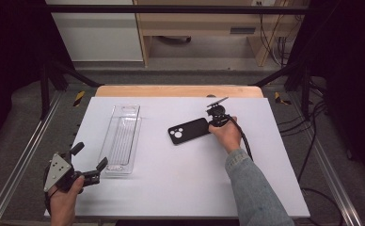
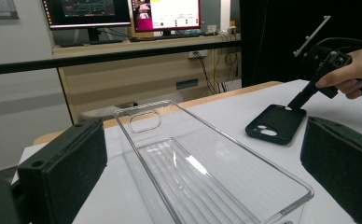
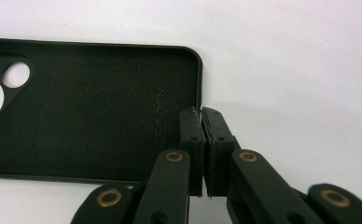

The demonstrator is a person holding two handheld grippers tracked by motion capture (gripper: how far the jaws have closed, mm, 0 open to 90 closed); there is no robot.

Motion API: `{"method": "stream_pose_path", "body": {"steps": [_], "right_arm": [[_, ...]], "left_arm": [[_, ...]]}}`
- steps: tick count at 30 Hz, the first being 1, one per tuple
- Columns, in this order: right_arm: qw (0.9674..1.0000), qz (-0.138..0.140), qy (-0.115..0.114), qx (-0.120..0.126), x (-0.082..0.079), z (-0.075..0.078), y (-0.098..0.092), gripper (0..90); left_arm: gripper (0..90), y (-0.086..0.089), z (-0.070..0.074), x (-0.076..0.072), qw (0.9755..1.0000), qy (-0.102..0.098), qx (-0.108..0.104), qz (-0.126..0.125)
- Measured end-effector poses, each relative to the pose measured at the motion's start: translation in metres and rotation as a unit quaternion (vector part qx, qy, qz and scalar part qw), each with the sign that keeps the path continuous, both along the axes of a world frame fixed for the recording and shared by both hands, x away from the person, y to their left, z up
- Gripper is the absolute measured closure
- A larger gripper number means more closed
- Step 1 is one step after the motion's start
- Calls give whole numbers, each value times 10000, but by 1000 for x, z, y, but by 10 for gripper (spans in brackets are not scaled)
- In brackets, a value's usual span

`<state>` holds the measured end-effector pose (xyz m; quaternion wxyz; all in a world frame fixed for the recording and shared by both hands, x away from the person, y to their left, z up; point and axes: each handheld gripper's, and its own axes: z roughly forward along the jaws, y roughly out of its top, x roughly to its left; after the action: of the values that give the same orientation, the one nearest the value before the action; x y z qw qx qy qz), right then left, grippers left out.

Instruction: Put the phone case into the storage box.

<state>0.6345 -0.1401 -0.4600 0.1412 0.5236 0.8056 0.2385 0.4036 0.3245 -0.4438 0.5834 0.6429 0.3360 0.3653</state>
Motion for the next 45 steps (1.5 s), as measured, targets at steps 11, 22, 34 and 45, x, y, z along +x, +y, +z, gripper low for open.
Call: {"method": "stream_pose_path", "body": {"steps": [11, 22, 34, 45], "right_arm": [[9995, 158, -123, -224, 1, 2, 4, 893], [9995, 172, -210, -166, -7, 20, -4, 895], [9986, 277, -451, 72, -38, 49, -12, 895], [9965, 123, -684, 456, -87, 55, -39, 895]], "left_arm": [[2, 1, 0, 0, 10000, -4, -19, 12], [3, 1, 0, 0, 10000, 3, -12, 14], [5, -1, 3, -3, 9998, 85, -136, 93], [10, -26, 22, -3, 9996, 241, -126, 34]]}}
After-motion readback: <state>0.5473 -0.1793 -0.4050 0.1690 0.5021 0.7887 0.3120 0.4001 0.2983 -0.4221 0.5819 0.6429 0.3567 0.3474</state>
